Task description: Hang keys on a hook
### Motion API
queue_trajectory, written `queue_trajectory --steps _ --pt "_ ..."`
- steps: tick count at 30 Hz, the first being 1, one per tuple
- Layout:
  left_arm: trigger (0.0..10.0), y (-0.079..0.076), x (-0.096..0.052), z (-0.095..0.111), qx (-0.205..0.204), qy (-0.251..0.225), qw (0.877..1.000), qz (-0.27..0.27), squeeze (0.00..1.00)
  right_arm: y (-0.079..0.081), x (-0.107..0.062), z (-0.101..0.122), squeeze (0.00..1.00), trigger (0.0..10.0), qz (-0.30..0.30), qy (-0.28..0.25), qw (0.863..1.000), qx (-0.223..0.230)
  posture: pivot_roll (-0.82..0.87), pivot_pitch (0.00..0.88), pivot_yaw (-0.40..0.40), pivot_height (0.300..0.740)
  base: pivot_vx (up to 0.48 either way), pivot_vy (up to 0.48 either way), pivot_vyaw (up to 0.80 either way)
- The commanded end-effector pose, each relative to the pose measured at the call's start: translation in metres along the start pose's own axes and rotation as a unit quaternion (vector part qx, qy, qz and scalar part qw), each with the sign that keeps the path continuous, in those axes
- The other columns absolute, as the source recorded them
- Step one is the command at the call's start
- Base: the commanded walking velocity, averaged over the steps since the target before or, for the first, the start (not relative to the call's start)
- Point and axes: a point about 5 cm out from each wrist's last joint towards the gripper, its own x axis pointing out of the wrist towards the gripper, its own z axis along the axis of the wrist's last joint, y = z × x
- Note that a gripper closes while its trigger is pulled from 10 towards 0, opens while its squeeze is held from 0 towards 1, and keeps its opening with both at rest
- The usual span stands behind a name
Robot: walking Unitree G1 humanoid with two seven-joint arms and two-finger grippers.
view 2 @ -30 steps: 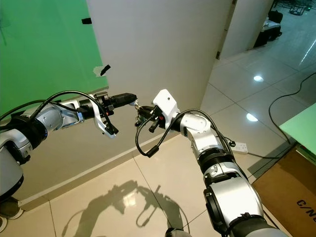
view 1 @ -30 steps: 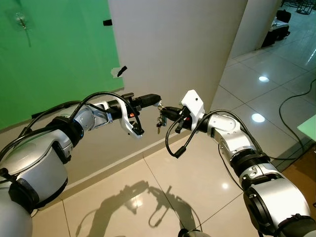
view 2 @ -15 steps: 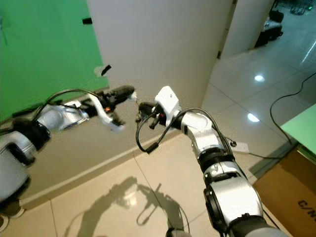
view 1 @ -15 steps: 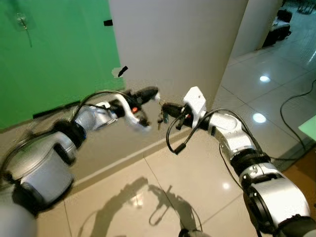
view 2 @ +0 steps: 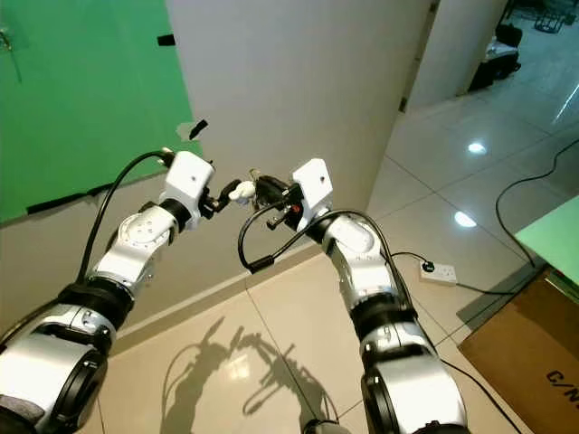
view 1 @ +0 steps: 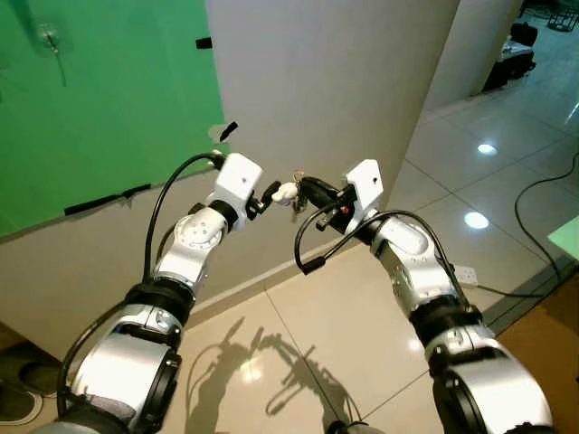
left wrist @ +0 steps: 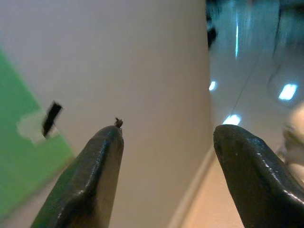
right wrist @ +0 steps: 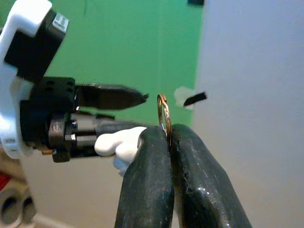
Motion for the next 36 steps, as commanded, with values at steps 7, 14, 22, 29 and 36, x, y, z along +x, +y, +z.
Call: queue_trajectory --steps 7,14,22,29,36 --pt "10.0 -0.011 -0.034 -0.045 -0.222 0.011 0.971 0.083 0.00 -0.005 -0.020 -0.007 0.00 0.0 -0.112 -0.010 0.993 -0.029 -0.08 0.000 0.026 0.740 0.000 0.000 0.00" --pt "10.0 -0.027 -0.083 -0.071 -0.211 0.023 0.969 0.123 0.00 -0.001 -0.068 -0.030 0.00 0.0 -0.254 0.011 0.963 -0.086 -0.04 0.000 0.026 0.740 0.000 0.000 0.00" --pt "10.0 -0.022 -0.121 -0.068 -0.140 0.013 0.977 0.159 0.00 -0.001 -0.110 -0.037 0.00 0.0 -0.347 0.026 0.931 -0.108 -0.04 0.000 0.025 0.740 0.000 0.000 0.00" --pt "10.0 -0.024 -0.110 -0.057 -0.130 -0.001 0.980 0.152 0.00 0.003 -0.097 -0.045 0.00 0.0 -0.340 0.035 0.938 -0.057 -0.05 0.000 0.030 0.740 0.000 0.000 0.00" --pt "10.0 -0.024 -0.110 -0.054 -0.128 0.003 0.980 0.152 0.00 -0.002 -0.089 -0.047 0.00 0.0 -0.320 0.055 0.945 -0.032 -0.06 0.000 0.033 0.740 0.139 0.375 0.27"
